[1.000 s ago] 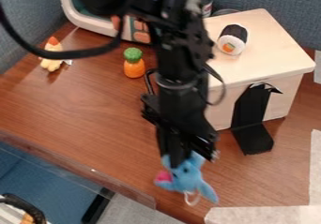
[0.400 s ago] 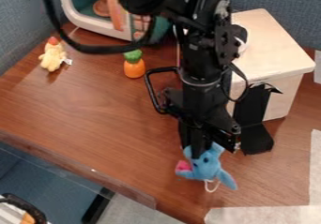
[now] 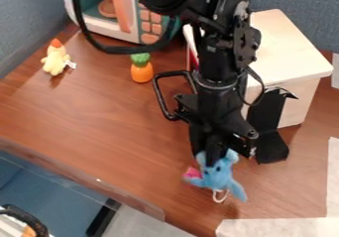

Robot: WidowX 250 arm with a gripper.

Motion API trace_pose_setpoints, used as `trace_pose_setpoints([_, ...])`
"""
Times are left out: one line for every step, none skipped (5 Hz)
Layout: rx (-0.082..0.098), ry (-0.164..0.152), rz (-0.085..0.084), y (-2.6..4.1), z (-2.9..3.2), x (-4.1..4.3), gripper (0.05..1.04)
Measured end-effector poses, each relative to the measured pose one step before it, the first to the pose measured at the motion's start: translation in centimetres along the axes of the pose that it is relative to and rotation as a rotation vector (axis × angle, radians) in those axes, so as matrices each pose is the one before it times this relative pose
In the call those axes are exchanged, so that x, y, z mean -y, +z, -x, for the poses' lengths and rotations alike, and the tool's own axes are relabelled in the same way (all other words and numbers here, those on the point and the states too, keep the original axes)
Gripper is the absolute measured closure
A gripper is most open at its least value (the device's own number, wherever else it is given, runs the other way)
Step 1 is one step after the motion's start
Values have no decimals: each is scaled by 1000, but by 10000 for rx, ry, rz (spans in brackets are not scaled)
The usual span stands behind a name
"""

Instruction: Moved the blue object to the lower right side of the table

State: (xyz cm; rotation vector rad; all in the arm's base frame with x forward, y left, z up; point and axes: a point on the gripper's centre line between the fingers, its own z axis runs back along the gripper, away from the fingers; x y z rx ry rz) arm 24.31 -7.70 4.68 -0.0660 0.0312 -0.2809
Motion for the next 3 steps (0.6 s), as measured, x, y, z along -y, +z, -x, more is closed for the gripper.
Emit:
trace_pose_setpoints([37,130,-138,7,-20,-179,509])
trace_pose_setpoints([870,143,-235,2151,-250,-453,203])
trace_pose_setpoints([687,623,-269,1800,16,-1928,74])
